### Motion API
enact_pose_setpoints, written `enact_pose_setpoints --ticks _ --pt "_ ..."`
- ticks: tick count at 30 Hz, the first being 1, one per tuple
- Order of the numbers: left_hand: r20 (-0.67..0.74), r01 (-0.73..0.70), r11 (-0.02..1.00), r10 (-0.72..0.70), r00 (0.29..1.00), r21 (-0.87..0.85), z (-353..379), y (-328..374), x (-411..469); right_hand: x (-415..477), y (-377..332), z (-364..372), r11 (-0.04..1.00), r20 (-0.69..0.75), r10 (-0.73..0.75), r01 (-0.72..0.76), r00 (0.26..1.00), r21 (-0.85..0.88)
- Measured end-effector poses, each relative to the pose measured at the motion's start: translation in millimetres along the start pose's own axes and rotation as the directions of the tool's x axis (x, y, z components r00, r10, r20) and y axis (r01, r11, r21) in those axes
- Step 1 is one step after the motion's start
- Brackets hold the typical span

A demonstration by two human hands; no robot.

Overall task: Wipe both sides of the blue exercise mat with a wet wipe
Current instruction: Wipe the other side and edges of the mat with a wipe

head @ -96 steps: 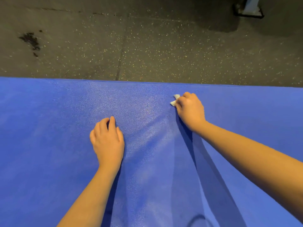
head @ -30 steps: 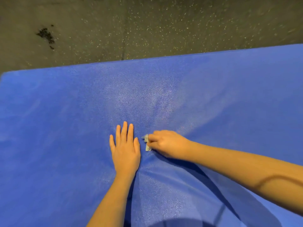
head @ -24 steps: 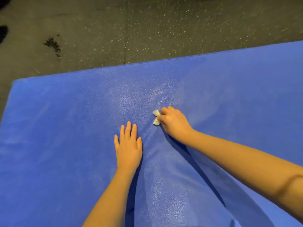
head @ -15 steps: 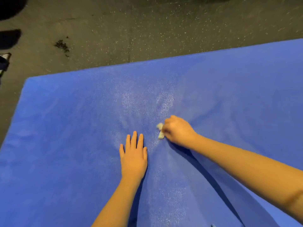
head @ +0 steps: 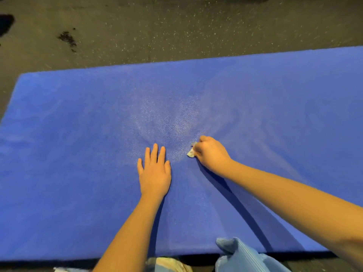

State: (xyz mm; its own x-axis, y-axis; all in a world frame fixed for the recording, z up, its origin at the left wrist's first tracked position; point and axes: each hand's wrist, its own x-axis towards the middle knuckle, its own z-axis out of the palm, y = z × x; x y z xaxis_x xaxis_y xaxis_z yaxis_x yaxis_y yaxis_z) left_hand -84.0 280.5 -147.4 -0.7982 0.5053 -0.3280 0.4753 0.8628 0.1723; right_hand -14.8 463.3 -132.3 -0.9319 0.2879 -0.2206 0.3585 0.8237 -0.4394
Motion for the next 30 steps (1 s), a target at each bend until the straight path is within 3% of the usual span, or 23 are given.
enact_pose_setpoints --ticks 2,5,7,9,11,16,18,21,23,25,27,30 --pt "-0.006 -0.001 1.000 0.001 1.000 -0.006 0.5 -0.7 0.0 -21.2 -18.5 2.2 0.993 0.138 -0.112 0.106 0.984 0.053" --pt "-0.027 -0.007 1.000 0.006 1.000 -0.006 1.6 0.3 1.5 -51.3 -32.0 -2.0 0.950 0.311 -0.299 0.253 0.902 0.180" --pt "-0.033 -0.015 1.000 0.015 0.999 0.000 1.5 1.1 2.3 -43.1 -23.2 -6.5 0.972 0.285 -0.227 0.199 0.931 0.127" --pt "-0.037 -0.015 1.000 0.014 0.999 -0.002 0.3 0.5 1.5 -31.5 -10.8 -5.5 0.997 0.134 -0.080 0.081 0.988 -0.002" --pt "-0.025 -0.008 1.000 0.008 1.000 0.009 -1.4 0.4 -0.1 -34.3 -11.0 -0.8 0.998 0.033 -0.034 0.036 0.999 -0.046" --pt "0.059 -0.049 0.998 0.046 0.997 0.043 -1.2 7.1 -15.0 -93.4 -30.2 -1.2 0.941 0.193 -0.288 0.240 0.938 0.238" --pt "0.032 -0.056 0.998 0.055 0.998 0.034 1.3 6.8 -21.1 -91.2 -22.3 -3.8 0.957 0.164 -0.236 0.200 0.958 0.210" --pt "-0.014 -0.040 0.999 0.040 0.999 0.019 5.2 6.0 -21.8 -85.6 -13.6 0.0 0.988 0.014 -0.040 0.038 0.999 0.152" --pt "-0.021 -0.040 0.999 0.040 0.999 0.009 6.6 7.4 -22.3 -98.9 -22.9 1.0 0.972 0.056 -0.092 0.077 0.994 0.222" --pt "-0.024 -0.046 0.999 0.047 0.999 0.008 7.4 8.8 -23.3 -123.6 -35.1 -2.9 0.922 0.190 -0.250 0.174 0.949 0.345" --pt "-0.020 -0.046 0.999 0.046 0.999 0.004 7.4 8.8 -22.8 -135.8 -33.1 -13.5 0.900 0.284 -0.310 0.184 0.907 0.396" --pt "-0.022 -0.043 0.999 0.043 0.999 0.011 7.8 9.1 -21.9 -129.7 -12.6 -21.4 0.944 0.237 -0.168 0.087 0.957 0.319"
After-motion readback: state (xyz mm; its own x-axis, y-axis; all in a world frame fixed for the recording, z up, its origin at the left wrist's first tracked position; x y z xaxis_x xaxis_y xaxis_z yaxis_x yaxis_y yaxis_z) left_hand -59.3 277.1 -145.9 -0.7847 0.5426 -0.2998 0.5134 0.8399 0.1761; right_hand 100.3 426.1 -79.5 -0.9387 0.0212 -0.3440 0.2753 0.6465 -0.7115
